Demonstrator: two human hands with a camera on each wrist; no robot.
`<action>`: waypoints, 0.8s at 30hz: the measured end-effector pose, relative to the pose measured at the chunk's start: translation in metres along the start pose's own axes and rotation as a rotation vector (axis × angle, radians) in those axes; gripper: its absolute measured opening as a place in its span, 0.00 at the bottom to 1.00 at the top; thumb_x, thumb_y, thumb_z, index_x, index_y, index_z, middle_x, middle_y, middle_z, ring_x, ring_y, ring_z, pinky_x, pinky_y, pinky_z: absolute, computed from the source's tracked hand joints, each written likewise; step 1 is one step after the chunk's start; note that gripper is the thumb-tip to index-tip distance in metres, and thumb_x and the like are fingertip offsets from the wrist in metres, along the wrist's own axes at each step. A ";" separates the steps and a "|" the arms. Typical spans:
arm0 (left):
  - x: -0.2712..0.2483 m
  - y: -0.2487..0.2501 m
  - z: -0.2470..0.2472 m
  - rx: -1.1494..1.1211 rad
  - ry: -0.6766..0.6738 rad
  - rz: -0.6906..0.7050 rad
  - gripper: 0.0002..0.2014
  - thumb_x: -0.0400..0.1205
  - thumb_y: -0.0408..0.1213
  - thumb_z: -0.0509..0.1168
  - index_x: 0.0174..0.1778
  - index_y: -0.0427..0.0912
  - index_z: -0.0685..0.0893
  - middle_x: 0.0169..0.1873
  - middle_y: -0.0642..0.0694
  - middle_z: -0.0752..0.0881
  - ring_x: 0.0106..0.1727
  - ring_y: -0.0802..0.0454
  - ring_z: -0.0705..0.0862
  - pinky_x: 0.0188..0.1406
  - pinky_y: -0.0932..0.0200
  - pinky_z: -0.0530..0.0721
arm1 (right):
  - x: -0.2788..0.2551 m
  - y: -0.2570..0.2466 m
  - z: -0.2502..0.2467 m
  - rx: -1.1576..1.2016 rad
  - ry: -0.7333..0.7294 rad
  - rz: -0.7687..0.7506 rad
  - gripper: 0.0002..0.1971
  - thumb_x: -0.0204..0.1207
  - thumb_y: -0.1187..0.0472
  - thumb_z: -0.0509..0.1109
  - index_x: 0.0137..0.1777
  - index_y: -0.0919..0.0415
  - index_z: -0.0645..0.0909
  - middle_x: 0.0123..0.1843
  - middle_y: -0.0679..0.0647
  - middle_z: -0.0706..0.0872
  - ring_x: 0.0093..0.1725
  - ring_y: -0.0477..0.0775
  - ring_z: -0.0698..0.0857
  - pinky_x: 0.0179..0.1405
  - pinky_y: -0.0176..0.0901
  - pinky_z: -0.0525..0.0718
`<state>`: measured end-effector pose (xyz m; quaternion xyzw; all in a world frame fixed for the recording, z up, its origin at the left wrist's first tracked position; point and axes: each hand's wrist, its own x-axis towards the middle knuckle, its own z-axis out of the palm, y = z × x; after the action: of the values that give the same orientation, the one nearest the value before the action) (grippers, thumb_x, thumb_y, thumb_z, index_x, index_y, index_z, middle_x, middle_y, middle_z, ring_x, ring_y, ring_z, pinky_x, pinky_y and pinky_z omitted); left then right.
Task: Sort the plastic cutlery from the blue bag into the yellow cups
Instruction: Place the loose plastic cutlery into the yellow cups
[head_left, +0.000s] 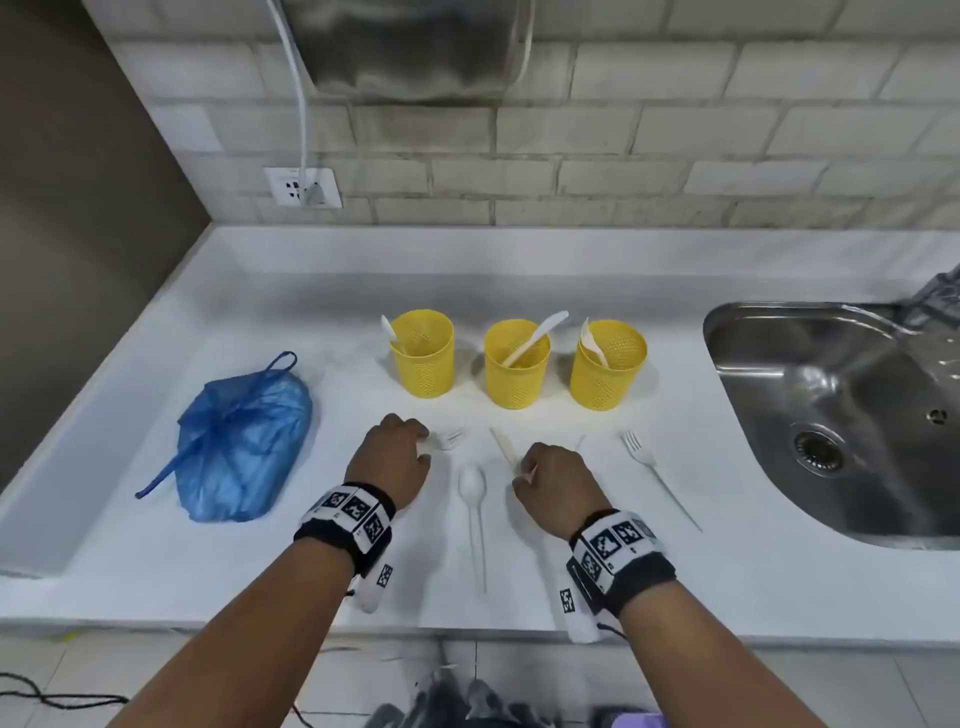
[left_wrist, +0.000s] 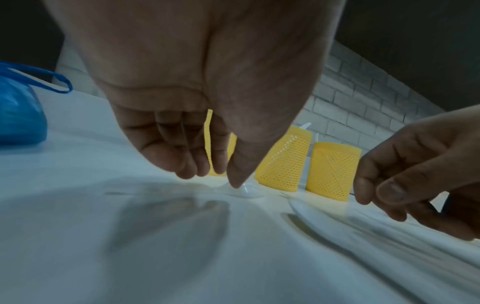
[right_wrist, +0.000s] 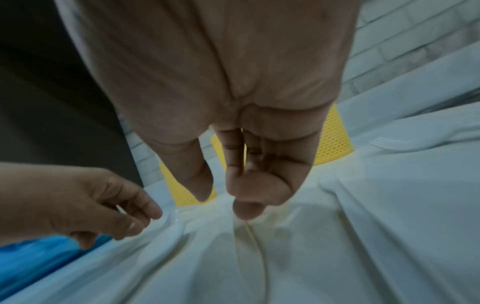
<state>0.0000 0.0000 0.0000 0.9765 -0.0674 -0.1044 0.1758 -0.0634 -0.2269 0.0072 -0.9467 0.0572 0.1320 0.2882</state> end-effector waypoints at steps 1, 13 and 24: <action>0.003 0.000 0.001 0.009 -0.004 -0.004 0.19 0.85 0.41 0.67 0.72 0.46 0.82 0.67 0.41 0.79 0.68 0.42 0.80 0.68 0.49 0.80 | 0.002 -0.001 0.003 -0.029 -0.009 0.006 0.13 0.83 0.55 0.69 0.62 0.62 0.81 0.61 0.59 0.85 0.63 0.61 0.83 0.58 0.47 0.80; 0.017 0.004 0.006 0.138 -0.028 -0.077 0.10 0.87 0.43 0.63 0.58 0.46 0.87 0.58 0.42 0.83 0.63 0.41 0.81 0.61 0.45 0.83 | 0.011 -0.015 0.010 -0.293 -0.009 0.013 0.14 0.87 0.58 0.65 0.68 0.64 0.74 0.69 0.62 0.77 0.66 0.65 0.83 0.62 0.52 0.81; 0.005 0.014 -0.004 -0.078 -0.067 -0.100 0.09 0.89 0.36 0.57 0.58 0.33 0.75 0.51 0.35 0.86 0.52 0.36 0.85 0.48 0.48 0.81 | 0.016 -0.025 0.007 -0.364 -0.043 -0.001 0.11 0.85 0.65 0.62 0.65 0.66 0.77 0.66 0.62 0.84 0.66 0.65 0.85 0.61 0.50 0.82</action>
<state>0.0043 -0.0127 0.0077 0.9670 -0.0205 -0.1484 0.2061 -0.0454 -0.2023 0.0106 -0.9802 0.0257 0.1600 0.1135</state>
